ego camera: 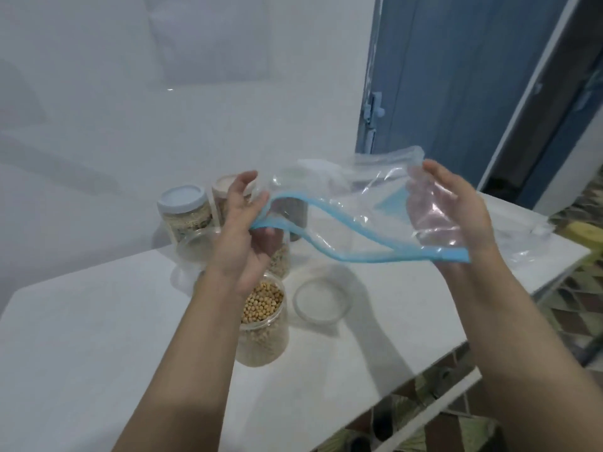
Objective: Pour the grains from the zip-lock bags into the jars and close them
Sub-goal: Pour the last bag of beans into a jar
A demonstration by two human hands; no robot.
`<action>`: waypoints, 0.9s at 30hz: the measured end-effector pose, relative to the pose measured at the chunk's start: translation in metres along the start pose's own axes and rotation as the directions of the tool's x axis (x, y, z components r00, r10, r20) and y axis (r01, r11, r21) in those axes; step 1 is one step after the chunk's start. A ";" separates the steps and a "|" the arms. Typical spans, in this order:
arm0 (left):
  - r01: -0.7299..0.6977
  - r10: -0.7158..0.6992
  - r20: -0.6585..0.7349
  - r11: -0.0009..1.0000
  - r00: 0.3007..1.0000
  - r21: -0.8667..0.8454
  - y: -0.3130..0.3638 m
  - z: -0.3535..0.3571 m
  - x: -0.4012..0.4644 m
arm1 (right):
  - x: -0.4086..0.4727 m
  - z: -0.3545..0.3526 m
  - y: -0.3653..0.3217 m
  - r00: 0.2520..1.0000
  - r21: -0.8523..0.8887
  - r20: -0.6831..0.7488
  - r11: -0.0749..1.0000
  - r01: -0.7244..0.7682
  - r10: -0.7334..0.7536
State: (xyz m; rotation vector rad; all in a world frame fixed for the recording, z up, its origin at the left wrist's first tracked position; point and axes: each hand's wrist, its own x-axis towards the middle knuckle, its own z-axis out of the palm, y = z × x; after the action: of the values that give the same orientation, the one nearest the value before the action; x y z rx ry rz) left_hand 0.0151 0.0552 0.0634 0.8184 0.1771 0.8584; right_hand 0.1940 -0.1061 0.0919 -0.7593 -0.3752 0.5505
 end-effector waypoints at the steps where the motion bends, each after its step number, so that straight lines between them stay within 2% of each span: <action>1: 0.046 -0.044 0.020 0.990 0.999 -0.135 -0.006 0.008 0.007 | 0.000 -0.009 -0.009 0.998 0.078 0.063 0.997 0.015 -0.020; 2: 0.120 -0.104 0.070 0.949 0.992 -0.292 -0.012 0.016 0.013 | 0.001 -0.017 -0.018 0.991 0.114 0.120 0.993 0.040 -0.053; 3: 0.194 -0.144 0.146 0.882 0.979 -0.429 -0.021 0.022 0.020 | 0.004 -0.023 -0.027 0.986 0.076 0.147 0.994 0.073 -0.083; 5: 0.297 -0.161 0.277 0.764 0.947 -0.573 -0.039 0.033 0.032 | 0.014 -0.036 -0.048 0.979 -0.219 0.103 0.956 0.195 -0.176; 7: 0.329 -0.187 0.287 0.727 0.939 -0.603 -0.060 0.051 0.045 | 0.032 -0.050 -0.073 0.921 -0.539 0.048 0.767 0.349 -0.386; 8: 0.308 -0.196 0.249 0.758 0.949 -0.575 -0.073 0.063 0.053 | 0.043 -0.058 -0.086 0.859 -0.659 0.075 0.621 0.423 -0.506; 9: 0.252 -0.195 0.166 0.832 0.967 -0.494 -0.087 0.074 0.061 | 0.056 -0.066 -0.098 0.793 -0.757 0.130 0.457 0.467 -0.596; 10: 0.198 -0.190 0.054 0.925 0.980 -0.324 -0.100 0.087 0.067 | 0.069 -0.075 -0.108 0.745 -0.827 0.189 0.305 0.472 -0.640; 11: 0.154 -0.159 -0.058 0.985 0.986 -0.080 -0.113 0.100 0.073 | 0.083 -0.084 -0.118 0.723 -0.873 0.235 0.186 0.451 -0.650; 12: 0.123 -0.099 -0.135 0.975 0.986 0.182 -0.126 0.111 0.079 | 0.097 -0.091 -0.126 0.720 -0.904 0.266 0.093 0.416 -0.641; 14: 0.083 0.063 -0.225 0.805 0.972 0.587 -0.153 0.121 0.093 | 0.123 -0.105 -0.140 0.742 -0.943 0.279 -0.027 0.332 -0.610; 16: 0.070 0.203 -0.266 0.657 0.942 0.751 -0.178 0.124 0.109 | 0.152 -0.120 -0.146 0.801 -0.964 0.262 -0.104 0.245 -0.538; 18: 0.103 0.241 -0.316 0.625 0.918 0.774 -0.202 0.123 0.124 | 0.179 -0.138 -0.143 0.882 -0.973 0.217 -0.164 0.162 -0.417; 21: 0.164 0.156 -0.428 0.767 0.890 0.621 -0.237 0.120 0.144 | 0.214 -0.166 -0.130 0.961 -0.985 0.126 -0.144 0.093 -0.244; 23: 0.199 0.149 -0.492 0.787 0.858 0.584 -0.258 0.117 0.154 | 0.235 -0.184 -0.121 0.982 -0.990 0.064 -0.133 0.040 -0.180; 27: 0.230 0.200 -0.552 0.757 0.810 0.612 -0.296 0.108 0.171 | 0.270 -0.211 -0.100 0.994 -0.976 0.042 -0.215 0.018 -0.104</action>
State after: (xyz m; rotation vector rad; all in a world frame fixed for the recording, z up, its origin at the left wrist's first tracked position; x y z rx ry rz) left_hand 0.3549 0.0077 -0.0402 1.1791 1.1067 1.0320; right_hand 0.5490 -0.1200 0.0570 -2.4285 -0.8336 -0.0745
